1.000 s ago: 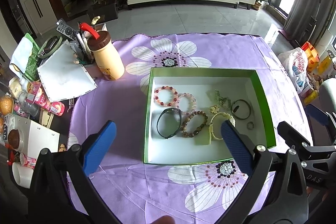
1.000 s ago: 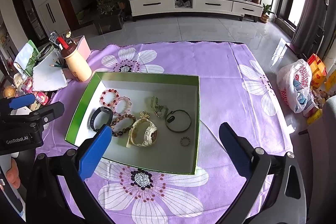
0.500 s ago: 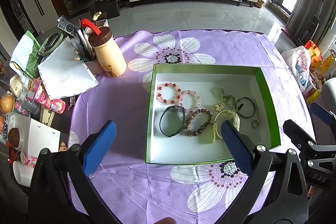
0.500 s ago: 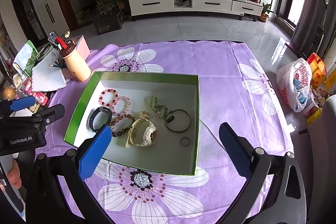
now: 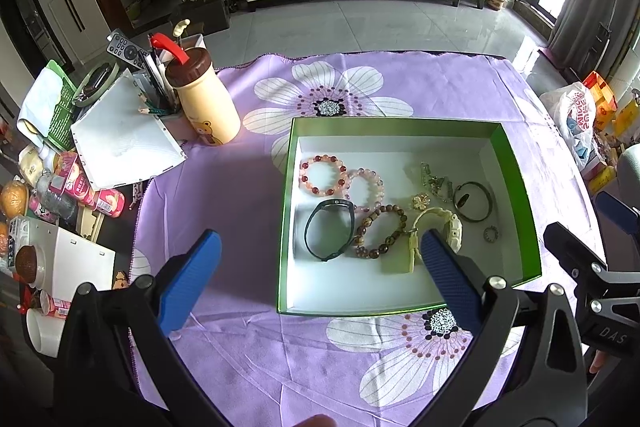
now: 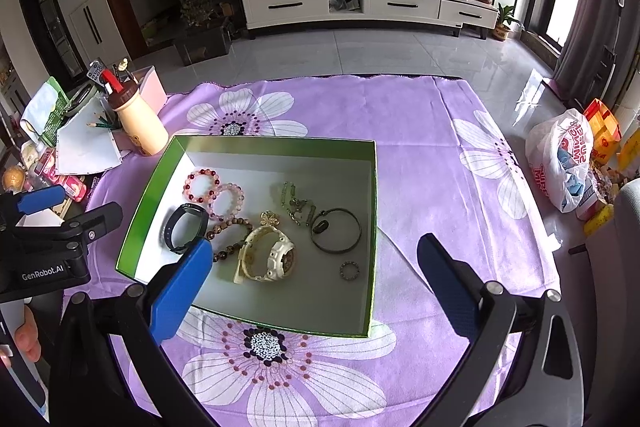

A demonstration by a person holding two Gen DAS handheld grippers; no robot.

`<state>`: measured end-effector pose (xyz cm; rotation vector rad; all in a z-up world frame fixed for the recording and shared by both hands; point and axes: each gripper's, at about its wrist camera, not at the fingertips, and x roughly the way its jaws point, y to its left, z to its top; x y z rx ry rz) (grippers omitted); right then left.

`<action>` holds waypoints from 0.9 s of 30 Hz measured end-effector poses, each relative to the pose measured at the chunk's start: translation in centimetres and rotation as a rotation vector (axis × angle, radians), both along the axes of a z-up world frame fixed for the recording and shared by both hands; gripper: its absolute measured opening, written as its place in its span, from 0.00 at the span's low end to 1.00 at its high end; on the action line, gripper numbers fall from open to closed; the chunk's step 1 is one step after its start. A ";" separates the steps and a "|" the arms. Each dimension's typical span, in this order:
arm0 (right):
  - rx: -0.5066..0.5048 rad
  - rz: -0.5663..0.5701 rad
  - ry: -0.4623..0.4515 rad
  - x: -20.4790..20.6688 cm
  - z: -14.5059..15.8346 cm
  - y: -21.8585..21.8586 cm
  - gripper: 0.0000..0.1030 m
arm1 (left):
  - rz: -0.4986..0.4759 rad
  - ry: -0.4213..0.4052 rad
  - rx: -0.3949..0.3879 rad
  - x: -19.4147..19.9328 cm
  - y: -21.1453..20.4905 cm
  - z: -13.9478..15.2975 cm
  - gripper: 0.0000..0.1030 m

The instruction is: Organize jewelry

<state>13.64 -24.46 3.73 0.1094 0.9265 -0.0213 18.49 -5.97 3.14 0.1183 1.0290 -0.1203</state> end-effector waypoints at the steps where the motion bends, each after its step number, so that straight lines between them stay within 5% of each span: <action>1: 0.000 0.000 0.001 0.0 0.0 0.0 0.99 | 0.000 -0.001 0.001 0.0 0.0 0.0 0.98; 27: 0.003 -0.008 -0.002 0.3 -0.8 0.1 0.99 | 0.003 -0.003 0.007 0.1 0.0 -0.4 0.98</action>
